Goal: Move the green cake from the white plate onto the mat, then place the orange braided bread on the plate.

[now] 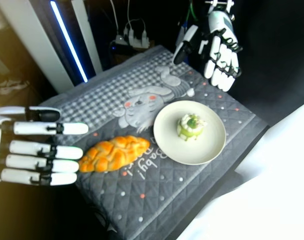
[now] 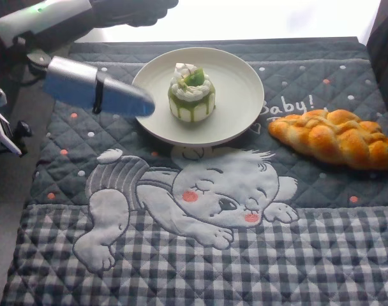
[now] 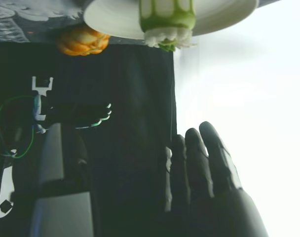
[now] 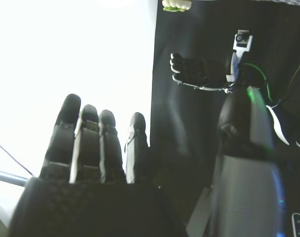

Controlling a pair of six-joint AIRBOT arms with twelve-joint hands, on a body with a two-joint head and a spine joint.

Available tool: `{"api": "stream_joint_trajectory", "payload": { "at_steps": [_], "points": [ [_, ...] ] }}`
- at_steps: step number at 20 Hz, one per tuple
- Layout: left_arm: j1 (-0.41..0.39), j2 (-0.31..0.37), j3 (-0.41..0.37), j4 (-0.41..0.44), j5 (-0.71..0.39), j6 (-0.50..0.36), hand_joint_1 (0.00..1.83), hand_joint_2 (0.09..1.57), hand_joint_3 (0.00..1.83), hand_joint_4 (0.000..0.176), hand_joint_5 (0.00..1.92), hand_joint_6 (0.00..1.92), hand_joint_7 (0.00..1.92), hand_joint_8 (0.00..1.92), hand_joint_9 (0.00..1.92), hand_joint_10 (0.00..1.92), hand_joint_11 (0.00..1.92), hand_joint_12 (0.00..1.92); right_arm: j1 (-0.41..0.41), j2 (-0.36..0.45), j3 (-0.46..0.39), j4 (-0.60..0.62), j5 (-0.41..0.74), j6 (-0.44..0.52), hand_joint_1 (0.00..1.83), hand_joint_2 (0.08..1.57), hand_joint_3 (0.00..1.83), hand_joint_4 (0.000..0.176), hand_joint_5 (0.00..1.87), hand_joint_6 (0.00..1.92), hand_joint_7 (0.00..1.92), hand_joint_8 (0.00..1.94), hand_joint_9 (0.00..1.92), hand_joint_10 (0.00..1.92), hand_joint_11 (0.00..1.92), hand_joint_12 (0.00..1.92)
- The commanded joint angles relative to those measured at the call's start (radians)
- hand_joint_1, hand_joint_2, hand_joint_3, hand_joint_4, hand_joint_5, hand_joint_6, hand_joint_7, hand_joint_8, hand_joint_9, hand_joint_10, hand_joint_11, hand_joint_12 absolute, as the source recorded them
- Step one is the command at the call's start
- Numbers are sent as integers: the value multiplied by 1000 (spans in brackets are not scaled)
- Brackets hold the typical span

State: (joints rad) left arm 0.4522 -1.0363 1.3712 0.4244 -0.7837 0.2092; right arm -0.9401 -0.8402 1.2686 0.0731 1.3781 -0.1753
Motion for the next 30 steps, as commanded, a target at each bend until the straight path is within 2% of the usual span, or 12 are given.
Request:
{"api": "stream_joint_trajectory", "payload": {
  "at_steps": [1,3,4,7,10,11,12,16,17,20,28,30],
  "points": [
    [-8,-1,4,-38,-89,-7,587,767,1,100,200,12,315,0,332,4,33,680,5,7,1,47,117,9,620,750,27,132,271,0,220,2,124,24,0,325],
    [-20,-2,8,-21,-67,-7,560,746,1,85,213,1,331,0,343,1,111,499,5,5,2,47,117,9,613,771,11,140,271,0,202,1,123,7,0,351],
    [-39,-6,13,1,-46,-8,580,763,0,54,187,0,304,0,326,2,129,426,5,4,2,47,117,9,621,774,7,147,268,0,193,2,104,7,0,301],
    [-121,-44,55,150,37,-112,639,769,0,86,164,2,257,1,286,0,172,294,5,-3,3,46,117,9,632,766,1,159,264,2,171,3,80,6,0,202],
    [-177,-107,128,312,122,-238,659,777,0,87,125,0,284,1,326,3,262,134,5,-7,6,41,116,9,591,757,0,165,263,2,168,1,75,4,0,65],
    [-190,-130,152,369,143,-280,673,774,0,67,101,0,258,0,291,0,241,118,5,-7,8,41,116,9,569,747,0,167,267,1,163,1,73,2,0,34],
    [-204,-149,176,436,162,-331,697,804,10,30,95,0,243,0,265,0,238,114,5,-7,8,40,116,9,542,750,0,156,258,0,165,1,79,4,11,34],
    [-301,-203,216,791,251,-539,763,796,0,43,173,20,268,5,300,11,258,112,5,-17,10,38,116,9,541,727,0,152,244,0,164,1,75,1,41,59],
    [-326,-216,219,915,275,-598,766,778,0,19,173,14,274,6,280,1,234,98,5,-28,15,37,116,9,553,738,0,150,244,0,166,1,64,1,6,21],
    [-338,-237,227,1035,287,-669,727,780,0,0,197,5,309,4,308,4,275,96,5,-32,17,36,116,9,567,724,0,164,251,5,169,3,63,5,0,0],
    [-339,-297,253,1273,378,-739,863,728,0,0,258,2,330,0,370,3,355,93,5,-40,17,32,116,9,616,744,2,145,278,7,184,7,37,1,0,0],
    [-339,-306,258,1294,401,-739,833,729,0,9,269,5,312,1,333,1,331,83,5,-43,17,30,116,9,616,751,5,161,268,2,189,8,43,4,0,0]
  ]
}}
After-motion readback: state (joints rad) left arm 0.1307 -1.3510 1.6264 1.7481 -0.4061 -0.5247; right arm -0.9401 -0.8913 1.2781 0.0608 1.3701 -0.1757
